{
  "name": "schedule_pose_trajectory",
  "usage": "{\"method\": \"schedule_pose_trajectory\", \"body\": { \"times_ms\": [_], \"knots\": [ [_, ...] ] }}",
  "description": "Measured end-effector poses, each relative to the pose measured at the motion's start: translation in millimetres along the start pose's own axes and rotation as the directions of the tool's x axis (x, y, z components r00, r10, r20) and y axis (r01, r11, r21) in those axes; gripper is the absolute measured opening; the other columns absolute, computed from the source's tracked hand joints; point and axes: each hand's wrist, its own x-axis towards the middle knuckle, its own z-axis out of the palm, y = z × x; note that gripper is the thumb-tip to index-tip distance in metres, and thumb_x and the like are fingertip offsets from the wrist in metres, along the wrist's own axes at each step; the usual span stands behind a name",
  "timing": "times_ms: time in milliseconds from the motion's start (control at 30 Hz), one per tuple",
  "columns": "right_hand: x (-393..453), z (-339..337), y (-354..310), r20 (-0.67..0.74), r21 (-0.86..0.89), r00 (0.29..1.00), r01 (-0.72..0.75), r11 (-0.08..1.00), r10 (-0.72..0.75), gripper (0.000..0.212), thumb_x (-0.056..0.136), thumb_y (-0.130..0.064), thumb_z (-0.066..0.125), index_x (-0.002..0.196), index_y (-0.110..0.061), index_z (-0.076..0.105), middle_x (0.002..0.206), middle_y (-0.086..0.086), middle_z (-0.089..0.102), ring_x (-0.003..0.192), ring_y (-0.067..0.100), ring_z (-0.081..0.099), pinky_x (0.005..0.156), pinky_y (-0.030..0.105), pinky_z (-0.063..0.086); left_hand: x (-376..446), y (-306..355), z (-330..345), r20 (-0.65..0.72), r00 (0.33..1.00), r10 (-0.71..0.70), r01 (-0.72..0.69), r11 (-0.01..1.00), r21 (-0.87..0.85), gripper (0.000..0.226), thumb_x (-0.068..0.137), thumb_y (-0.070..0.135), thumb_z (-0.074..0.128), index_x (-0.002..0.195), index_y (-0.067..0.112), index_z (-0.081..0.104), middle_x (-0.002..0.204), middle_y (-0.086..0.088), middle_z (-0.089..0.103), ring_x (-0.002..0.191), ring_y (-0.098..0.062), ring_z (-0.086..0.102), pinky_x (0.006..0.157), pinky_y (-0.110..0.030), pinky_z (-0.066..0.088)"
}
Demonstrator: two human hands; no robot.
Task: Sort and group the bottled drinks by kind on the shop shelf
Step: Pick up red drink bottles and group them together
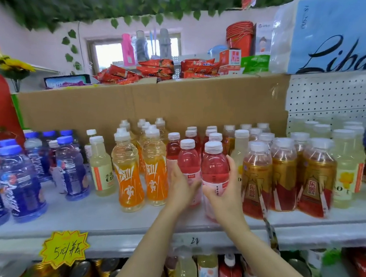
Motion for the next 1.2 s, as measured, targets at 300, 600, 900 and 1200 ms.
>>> {"method": "schedule_pose_trajectory", "body": {
  "times_ms": [300, 600, 900, 1200],
  "knots": [
    [34.1, 17.5, 13.3, -0.025, -0.164, 0.996, -0.085, 0.983, 0.082, 0.093, 0.083, -0.004, 0.060, 0.156, -0.024, 0.006, 0.151, 0.009, 0.027, 0.139, 0.025, 0.029, 0.116, 0.039, 0.025, 6.2, -4.8, 4.2, -0.016, 0.999, -0.029, 0.029, 1.000, 0.000, 0.087, 0.079, 0.041, 0.078, 0.143, 0.039, 0.020, 0.141, 0.001, 0.051, 0.129, -0.021, 0.053, 0.105, -0.051, 0.048],
    [39.9, 16.5, 26.2, 0.058, -0.298, 0.998, -0.002, 0.955, 0.020, 0.099, 0.093, -0.014, 0.064, 0.157, -0.020, -0.013, 0.160, 0.012, 0.009, 0.144, 0.022, 0.019, 0.108, 0.026, 0.019, 2.2, 5.6, 6.2, -0.039, 0.999, -0.014, 0.018, 0.994, 0.105, 0.087, 0.083, 0.034, 0.077, 0.146, 0.025, 0.017, 0.144, -0.006, 0.046, 0.133, -0.024, 0.047, 0.109, -0.049, 0.044],
    [37.3, 22.1, 34.3, 0.024, -0.545, 0.985, 0.156, 0.824, -0.171, 0.089, 0.096, -0.019, 0.057, 0.155, 0.001, -0.006, 0.164, 0.019, -0.004, 0.153, 0.029, -0.002, 0.117, 0.023, -0.010, -11.0, 16.1, 3.6, -0.076, 0.996, -0.047, 0.064, 0.971, 0.229, 0.086, 0.086, 0.037, 0.076, 0.150, 0.020, 0.020, 0.144, -0.005, 0.045, 0.132, -0.024, 0.047, 0.105, -0.038, 0.046],
    [36.6, 14.3, 44.3, 0.119, -0.712, 0.973, 0.223, 0.666, -0.199, 0.092, 0.096, -0.014, 0.058, 0.154, 0.000, -0.013, 0.164, 0.017, -0.011, 0.153, 0.026, -0.009, 0.121, 0.035, -0.003, -23.6, 23.0, -3.4, -0.080, 0.997, -0.008, 0.042, 0.895, 0.444, 0.091, 0.092, 0.037, 0.069, 0.157, 0.010, 0.011, 0.142, -0.012, 0.046, 0.126, -0.028, 0.053, 0.094, -0.035, 0.048]
  ]
}}
